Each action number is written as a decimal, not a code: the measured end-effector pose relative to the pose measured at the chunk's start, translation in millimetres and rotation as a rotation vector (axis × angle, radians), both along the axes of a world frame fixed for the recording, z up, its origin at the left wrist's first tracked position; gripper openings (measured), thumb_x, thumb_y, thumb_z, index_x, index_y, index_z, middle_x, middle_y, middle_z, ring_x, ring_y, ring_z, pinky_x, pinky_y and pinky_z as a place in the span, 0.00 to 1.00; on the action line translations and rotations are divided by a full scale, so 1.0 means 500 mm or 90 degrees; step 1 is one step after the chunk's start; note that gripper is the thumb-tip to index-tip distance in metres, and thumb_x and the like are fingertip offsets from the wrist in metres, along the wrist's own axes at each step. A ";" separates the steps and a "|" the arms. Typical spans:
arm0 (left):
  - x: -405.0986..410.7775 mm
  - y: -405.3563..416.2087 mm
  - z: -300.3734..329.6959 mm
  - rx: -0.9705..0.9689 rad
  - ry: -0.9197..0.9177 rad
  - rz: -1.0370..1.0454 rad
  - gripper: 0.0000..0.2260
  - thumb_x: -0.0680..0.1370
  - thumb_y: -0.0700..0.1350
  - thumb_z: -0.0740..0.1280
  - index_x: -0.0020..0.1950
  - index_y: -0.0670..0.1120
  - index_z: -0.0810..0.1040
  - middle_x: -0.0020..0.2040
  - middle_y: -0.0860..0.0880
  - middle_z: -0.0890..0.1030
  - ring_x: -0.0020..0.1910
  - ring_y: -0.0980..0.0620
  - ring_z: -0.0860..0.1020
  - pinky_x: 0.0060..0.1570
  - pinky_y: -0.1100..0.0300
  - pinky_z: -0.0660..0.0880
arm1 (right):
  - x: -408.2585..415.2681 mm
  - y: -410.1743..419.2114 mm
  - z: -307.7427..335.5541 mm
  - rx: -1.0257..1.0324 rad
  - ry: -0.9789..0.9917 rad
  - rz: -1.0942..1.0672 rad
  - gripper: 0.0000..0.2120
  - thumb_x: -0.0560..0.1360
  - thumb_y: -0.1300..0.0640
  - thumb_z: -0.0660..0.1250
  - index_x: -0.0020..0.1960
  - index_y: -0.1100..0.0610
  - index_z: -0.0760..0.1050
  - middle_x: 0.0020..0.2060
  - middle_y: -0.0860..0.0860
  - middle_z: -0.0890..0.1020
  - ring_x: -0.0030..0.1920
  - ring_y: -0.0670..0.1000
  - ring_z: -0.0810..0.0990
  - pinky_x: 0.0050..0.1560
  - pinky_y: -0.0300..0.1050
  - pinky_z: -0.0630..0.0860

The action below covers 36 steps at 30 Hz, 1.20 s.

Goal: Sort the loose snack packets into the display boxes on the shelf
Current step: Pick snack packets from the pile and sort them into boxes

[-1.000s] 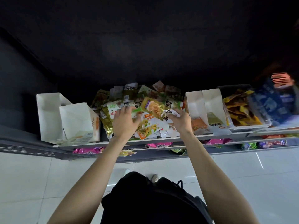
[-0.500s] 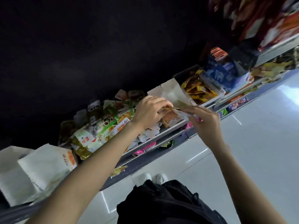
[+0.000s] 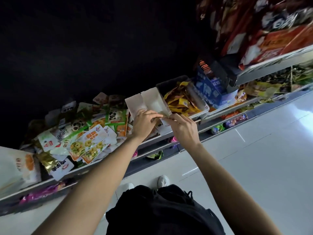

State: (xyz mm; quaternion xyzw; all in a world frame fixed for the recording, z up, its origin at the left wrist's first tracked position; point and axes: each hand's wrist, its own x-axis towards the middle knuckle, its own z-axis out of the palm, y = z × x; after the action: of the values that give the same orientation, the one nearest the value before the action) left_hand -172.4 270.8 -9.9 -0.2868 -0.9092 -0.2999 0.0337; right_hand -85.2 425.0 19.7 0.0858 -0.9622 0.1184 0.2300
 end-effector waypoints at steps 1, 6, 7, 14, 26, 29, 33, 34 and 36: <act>0.005 0.007 -0.001 -0.010 0.001 0.009 0.09 0.74 0.41 0.68 0.51 0.51 0.84 0.49 0.53 0.84 0.50 0.51 0.80 0.56 0.54 0.67 | -0.005 0.004 0.001 0.011 -0.011 0.016 0.19 0.68 0.70 0.67 0.52 0.52 0.83 0.46 0.50 0.82 0.36 0.52 0.79 0.35 0.44 0.76; 0.027 -0.002 -0.003 -0.158 -0.075 0.040 0.18 0.77 0.38 0.63 0.64 0.53 0.77 0.59 0.52 0.80 0.59 0.49 0.70 0.58 0.54 0.64 | -0.048 -0.001 -0.005 0.082 -0.130 0.122 0.22 0.56 0.70 0.72 0.47 0.54 0.83 0.38 0.51 0.84 0.31 0.52 0.80 0.36 0.40 0.76; 0.033 -0.012 0.001 -0.157 -0.080 0.047 0.20 0.76 0.37 0.63 0.66 0.53 0.75 0.60 0.53 0.79 0.59 0.50 0.70 0.59 0.55 0.66 | -0.055 0.001 -0.013 0.095 -0.168 0.126 0.24 0.54 0.70 0.74 0.47 0.54 0.83 0.35 0.50 0.84 0.29 0.51 0.80 0.37 0.40 0.76; 0.111 -0.181 0.008 0.056 0.034 0.313 0.17 0.74 0.36 0.68 0.63 0.46 0.77 0.56 0.49 0.80 0.56 0.51 0.75 0.59 0.54 0.71 | -0.050 0.002 -0.003 0.015 -0.131 0.180 0.08 0.66 0.62 0.76 0.44 0.56 0.82 0.34 0.53 0.82 0.37 0.56 0.82 0.43 0.46 0.78; 0.055 -0.423 -0.060 -0.282 -0.221 0.381 0.35 0.71 0.60 0.70 0.73 0.48 0.63 0.69 0.45 0.69 0.68 0.43 0.65 0.65 0.49 0.65 | -0.129 -0.384 -0.093 0.003 -0.485 0.199 0.21 0.80 0.53 0.58 0.72 0.55 0.64 0.67 0.54 0.72 0.66 0.58 0.70 0.62 0.51 0.71; 0.051 -0.437 -0.053 -0.252 -0.132 0.395 0.27 0.73 0.56 0.71 0.67 0.47 0.71 0.62 0.46 0.76 0.62 0.45 0.72 0.60 0.52 0.68 | -0.127 -0.397 -0.105 0.008 -0.414 0.130 0.21 0.80 0.51 0.58 0.71 0.55 0.63 0.61 0.55 0.77 0.63 0.58 0.73 0.63 0.49 0.67; 0.051 -0.451 -0.009 -0.093 -0.141 0.401 0.15 0.76 0.50 0.69 0.60 0.45 0.78 0.54 0.48 0.81 0.40 0.52 0.77 0.34 0.65 0.69 | -0.140 -0.398 -0.082 -0.175 -0.452 0.110 0.24 0.78 0.46 0.63 0.70 0.55 0.63 0.56 0.56 0.81 0.58 0.59 0.77 0.61 0.50 0.70; 0.053 -0.446 0.013 -0.050 -0.144 0.371 0.14 0.76 0.49 0.69 0.59 0.45 0.79 0.53 0.49 0.82 0.39 0.54 0.77 0.33 0.69 0.68 | -0.140 -0.393 -0.060 -0.258 -0.447 0.126 0.26 0.76 0.46 0.66 0.69 0.55 0.63 0.56 0.56 0.80 0.58 0.57 0.77 0.59 0.50 0.72; 0.062 -0.421 0.069 0.028 -0.146 0.278 0.13 0.75 0.46 0.71 0.57 0.44 0.81 0.50 0.53 0.81 0.40 0.56 0.78 0.36 0.74 0.69 | -0.138 -0.364 -0.001 -0.386 -0.429 0.159 0.28 0.73 0.48 0.70 0.68 0.54 0.66 0.55 0.54 0.79 0.55 0.52 0.77 0.55 0.44 0.74</act>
State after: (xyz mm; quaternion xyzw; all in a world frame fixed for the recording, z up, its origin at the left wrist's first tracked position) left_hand -141.5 60.4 24.8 -0.0466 -0.9409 -0.3353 0.0008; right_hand -154.0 242.8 19.2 0.0866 -0.8875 0.4420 -0.0967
